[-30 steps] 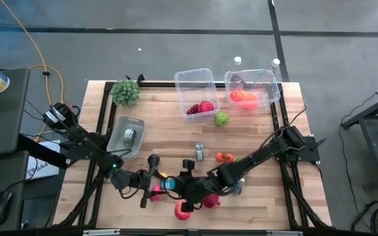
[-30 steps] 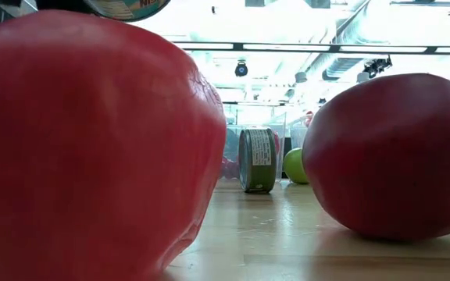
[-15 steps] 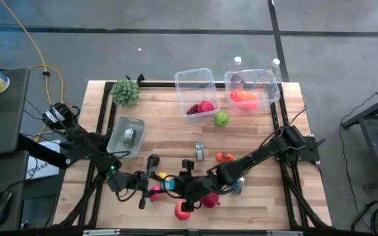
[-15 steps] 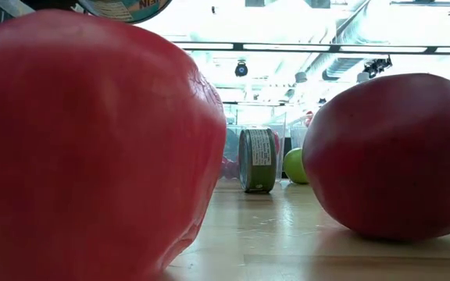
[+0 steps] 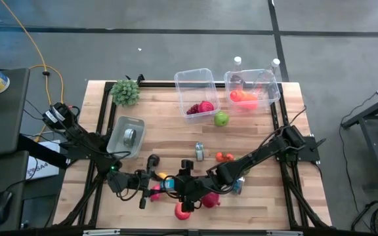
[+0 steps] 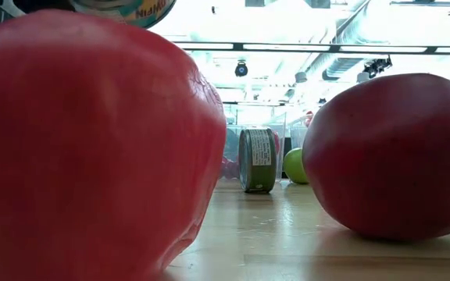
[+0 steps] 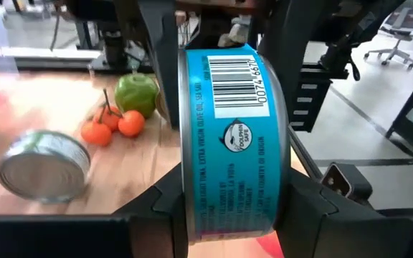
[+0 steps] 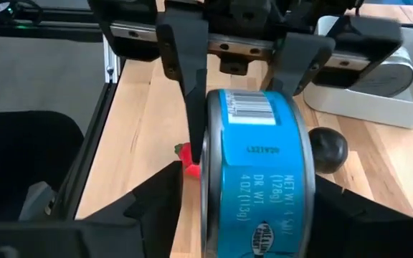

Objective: Pick & Place Food Item
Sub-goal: Put the yellow tuna can into the gray bin

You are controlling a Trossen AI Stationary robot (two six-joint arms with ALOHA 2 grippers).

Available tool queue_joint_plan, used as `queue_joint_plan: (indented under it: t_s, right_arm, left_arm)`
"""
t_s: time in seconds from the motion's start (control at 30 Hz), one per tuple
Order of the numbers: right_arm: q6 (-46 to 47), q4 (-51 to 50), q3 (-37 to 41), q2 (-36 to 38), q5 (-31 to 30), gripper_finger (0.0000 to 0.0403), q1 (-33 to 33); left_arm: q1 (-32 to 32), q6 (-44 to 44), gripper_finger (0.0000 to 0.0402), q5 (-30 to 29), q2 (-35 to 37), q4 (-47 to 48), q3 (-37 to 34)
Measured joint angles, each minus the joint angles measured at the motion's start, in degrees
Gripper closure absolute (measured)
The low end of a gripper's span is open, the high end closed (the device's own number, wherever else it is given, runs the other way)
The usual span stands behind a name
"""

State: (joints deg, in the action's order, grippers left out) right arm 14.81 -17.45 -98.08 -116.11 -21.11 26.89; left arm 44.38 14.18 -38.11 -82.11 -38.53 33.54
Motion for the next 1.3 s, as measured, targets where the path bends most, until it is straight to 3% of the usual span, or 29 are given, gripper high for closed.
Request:
queue_joint_plan:
  t_s: [0.37,0.63,0.8,0.97,1.13,1.3]
  right_arm:
    - [0.5,0.2,0.0,0.0,-3.3,0.0192,0.4]
    - [6.5,-5.2,0.0,1.6,-17.0,0.0192,4.6]
    - [11.7,-11.2,0.0,4.2,-30.0,0.0191,8.1]
    - [15.0,-15.7,0.0,5.9,-44.0,0.0192,11.4]
    - [18.3,-18.0,0.0,6.3,-56.2,0.0192,12.8]
    - [19.9,-20.7,0.0,6.3,-57.1,0.0192,12.4]
  left_arm:
    - [0.2,3.6,0.0266,3.1,0.0,1.4,0.0]
    - [-0.1,6.7,0.0266,3.7,3.0,8.7,0.0]
    - [-1.6,6.8,0.0266,3.7,9.7,14.2,0.0]
    - [-4.0,8.1,0.0266,2.9,17.8,26.9,0.2]
    - [-10.6,16.2,0.0266,3.2,27.0,54.5,7.0]
    - [-14.9,21.3,0.0266,3.5,31.0,78.1,16.3]
